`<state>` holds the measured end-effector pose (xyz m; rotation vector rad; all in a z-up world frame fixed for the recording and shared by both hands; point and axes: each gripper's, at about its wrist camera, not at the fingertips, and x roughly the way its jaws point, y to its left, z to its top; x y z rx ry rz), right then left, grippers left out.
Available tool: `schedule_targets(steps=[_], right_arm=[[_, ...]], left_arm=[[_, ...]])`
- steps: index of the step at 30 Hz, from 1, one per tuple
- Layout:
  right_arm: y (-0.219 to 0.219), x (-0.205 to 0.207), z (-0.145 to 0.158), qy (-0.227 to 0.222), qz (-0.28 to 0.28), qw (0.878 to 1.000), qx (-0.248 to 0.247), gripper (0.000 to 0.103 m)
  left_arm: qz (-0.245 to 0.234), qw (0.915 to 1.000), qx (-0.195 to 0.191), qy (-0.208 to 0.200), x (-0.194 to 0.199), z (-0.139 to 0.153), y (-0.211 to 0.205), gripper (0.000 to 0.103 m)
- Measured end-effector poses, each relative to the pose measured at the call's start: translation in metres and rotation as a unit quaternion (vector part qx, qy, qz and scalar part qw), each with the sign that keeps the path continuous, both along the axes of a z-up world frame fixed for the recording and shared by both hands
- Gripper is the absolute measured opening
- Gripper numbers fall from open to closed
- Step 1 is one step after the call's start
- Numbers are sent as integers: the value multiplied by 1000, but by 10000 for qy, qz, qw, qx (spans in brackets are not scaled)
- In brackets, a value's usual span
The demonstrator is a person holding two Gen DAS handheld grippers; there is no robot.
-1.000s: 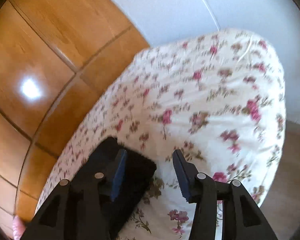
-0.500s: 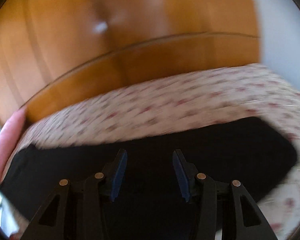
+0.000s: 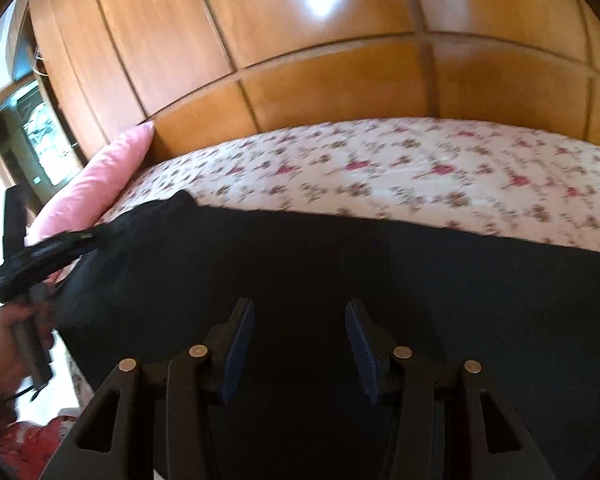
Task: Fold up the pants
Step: 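Lift the black pants with both tools and stretch them across the bed, then lay the pants flat with both tools held side by side on the fabric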
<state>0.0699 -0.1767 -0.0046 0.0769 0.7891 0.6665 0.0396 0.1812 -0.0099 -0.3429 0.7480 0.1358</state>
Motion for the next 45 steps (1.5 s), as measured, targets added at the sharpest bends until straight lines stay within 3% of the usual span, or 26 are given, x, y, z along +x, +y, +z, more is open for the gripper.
schedule_targets(steps=[2, 4, 8, 12, 16, 19, 21, 27, 31, 32, 33, 35, 38, 42, 45], right_arm=[[14, 4, 6, 1, 263, 9996, -34, 49], [37, 11, 16, -132, 549, 9981, -253, 49], [81, 34, 31, -145, 1030, 9938, -400, 46], [126, 77, 33, 628, 1320, 9891, 166, 43], [164, 112, 21, 1275, 1404, 9811, 383, 44], [183, 130, 6, 1888, 1505, 9698, 339, 46], [189, 133, 0, 2279, 1880, 9540, 503, 46], [199, 124, -7, 2467, 2710, 9300, 274, 46], [212, 131, -17, 2517, 2427, 9351, 571, 44], [214, 134, -18, 2454, 2212, 9414, 682, 40], [215, 136, -19, 2381, 1932, 9490, 732, 27], [208, 141, -19, 2252, 1345, 9602, 961, 13], [189, 140, -14, 1954, 907, 9646, 1520, 9], [209, 134, -21, 1318, 845, 9860, 581, 8], [207, 146, -33, 1436, 886, 9838, 601, 5]], left_arm=[[6, 9995, -206, 228, 3, -19, 5, 44], [13, 9994, -328, -79, -7, -21, 8, 45], [-40, 9991, -315, -298, -20, -22, 4, 44], [-62, 9975, -533, -463, -26, -24, 10, 45], [-112, 9946, -829, -612, -26, -26, 19, 45], [-147, 9924, -998, -711, -29, -27, 22, 45], [-165, 9913, -1057, -761, -30, -27, 23, 45], [-178, 9903, -1092, -837, -31, -28, 23, 45], [-187, 9895, -1135, -869, -32, -28, 24, 45], [-189, 9893, -1149, -876, -32, -28, 25, 45], [-189, 9891, -1162, -880, -32, -28, 25, 45], [-195, 9884, -1194, -913, -33, -28, 26, 45], [-201, 9881, -1193, -946, -33, -28, 26, 45], [-177, 9899, -1115, -853, -31, -28, 24, 45], [-171, 9903, -1105, -826, -31, -28, 25, 45]])
